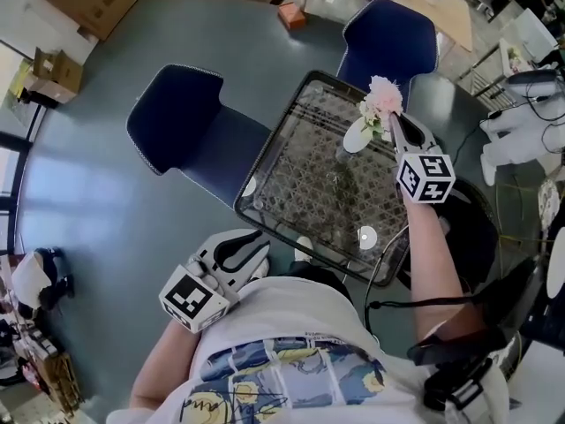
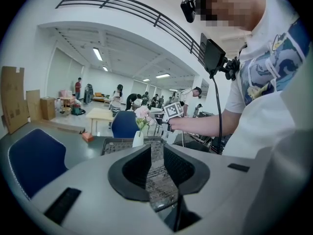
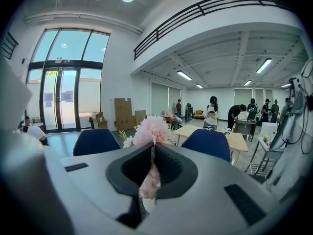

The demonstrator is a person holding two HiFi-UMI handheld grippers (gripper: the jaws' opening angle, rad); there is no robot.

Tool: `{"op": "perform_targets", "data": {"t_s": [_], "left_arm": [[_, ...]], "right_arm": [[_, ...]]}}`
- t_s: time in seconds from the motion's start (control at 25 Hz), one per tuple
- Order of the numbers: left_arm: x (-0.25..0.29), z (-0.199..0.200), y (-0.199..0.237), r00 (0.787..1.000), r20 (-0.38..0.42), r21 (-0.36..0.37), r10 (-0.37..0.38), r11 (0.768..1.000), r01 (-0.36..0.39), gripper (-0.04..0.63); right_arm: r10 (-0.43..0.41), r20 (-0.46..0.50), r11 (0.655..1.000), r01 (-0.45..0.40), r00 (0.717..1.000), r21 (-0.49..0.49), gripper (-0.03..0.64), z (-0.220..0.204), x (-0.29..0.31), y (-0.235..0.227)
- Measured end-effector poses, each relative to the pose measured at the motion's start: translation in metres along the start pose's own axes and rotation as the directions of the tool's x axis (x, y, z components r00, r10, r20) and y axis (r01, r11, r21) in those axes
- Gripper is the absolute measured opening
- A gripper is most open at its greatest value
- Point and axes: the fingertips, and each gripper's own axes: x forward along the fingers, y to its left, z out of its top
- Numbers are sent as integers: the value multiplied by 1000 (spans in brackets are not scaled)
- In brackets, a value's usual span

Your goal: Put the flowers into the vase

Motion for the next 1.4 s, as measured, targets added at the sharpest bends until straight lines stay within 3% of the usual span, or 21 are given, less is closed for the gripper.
{"op": "perform_targets", "data": {"t_s": [0.48,0.92,1.4], "left_arm": [[10,-13,6,999,-23,-10,27,1000,-27,63],[11,-14,4,999,-25,-18,31,999,-32,63],[12,-15,5,999,-30,-10,28,1000,-28,64]], "right_arm": [[6,-44,1000,-6,999,-5,18,-62,25,2],[-2,-27,1000,2,1000,-11,18,-63,25,6],[-5,-9,996,4,1000,-93,18,-62,28,12]]}}
